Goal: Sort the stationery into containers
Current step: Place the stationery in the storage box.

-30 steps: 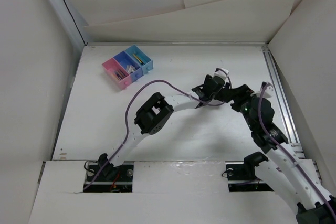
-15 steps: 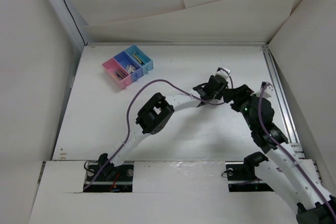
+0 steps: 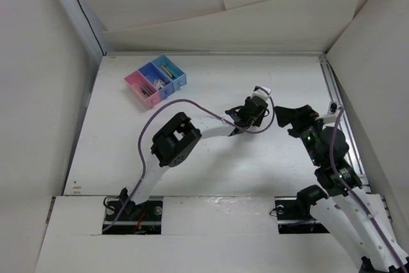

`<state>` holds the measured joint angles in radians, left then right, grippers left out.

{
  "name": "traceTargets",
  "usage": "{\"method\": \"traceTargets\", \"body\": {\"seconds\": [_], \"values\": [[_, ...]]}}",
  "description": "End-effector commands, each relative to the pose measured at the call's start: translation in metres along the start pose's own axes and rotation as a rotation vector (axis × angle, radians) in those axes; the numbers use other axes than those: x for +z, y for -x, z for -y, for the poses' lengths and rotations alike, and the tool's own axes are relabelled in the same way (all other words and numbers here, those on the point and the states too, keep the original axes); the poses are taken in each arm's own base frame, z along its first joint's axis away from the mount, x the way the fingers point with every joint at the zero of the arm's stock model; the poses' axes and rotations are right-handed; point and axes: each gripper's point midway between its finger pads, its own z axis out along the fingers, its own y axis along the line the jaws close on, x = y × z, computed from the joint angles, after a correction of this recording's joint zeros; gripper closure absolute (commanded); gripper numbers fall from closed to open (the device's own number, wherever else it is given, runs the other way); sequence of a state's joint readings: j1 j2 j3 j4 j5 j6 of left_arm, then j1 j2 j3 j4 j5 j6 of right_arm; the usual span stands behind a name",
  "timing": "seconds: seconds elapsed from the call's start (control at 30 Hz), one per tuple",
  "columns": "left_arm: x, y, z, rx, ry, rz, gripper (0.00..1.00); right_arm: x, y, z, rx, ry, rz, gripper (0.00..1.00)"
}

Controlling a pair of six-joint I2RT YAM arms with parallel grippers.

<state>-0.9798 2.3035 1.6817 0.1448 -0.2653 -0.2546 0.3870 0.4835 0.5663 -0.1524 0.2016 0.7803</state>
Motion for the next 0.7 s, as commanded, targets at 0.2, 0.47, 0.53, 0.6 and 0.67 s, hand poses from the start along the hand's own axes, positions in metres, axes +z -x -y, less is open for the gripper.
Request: {"method": "traceTargets", "body": {"seconds": [0.2,0.47,0.53,0.6,0.67], "values": [[-0.064,0.097,-0.114,-0.273,0.232,0.171,0.66,-0.016,0.022,-0.02,-0.01,0.065,0.047,0.11],[-0.128,0.108,-0.268,-0.565,0.372,0.297,0.66,-0.003,-0.007,-0.011,-0.011,0.071,-0.036,0.11],[-0.147,0.105,-0.305,-0.596,0.449,0.324,0.66,0.002,-0.012,-0.01,-0.012,0.073,-0.052,0.11],[-0.159,0.102,-0.341,-0.65,0.519,0.35,0.66,0.005,-0.017,-0.008,-0.014,0.073,-0.067,0.11],[-0.162,0.097,-0.364,-0.682,0.553,0.353,0.65,0.006,-0.019,-0.007,-0.015,0.066,-0.073,0.11]]}}
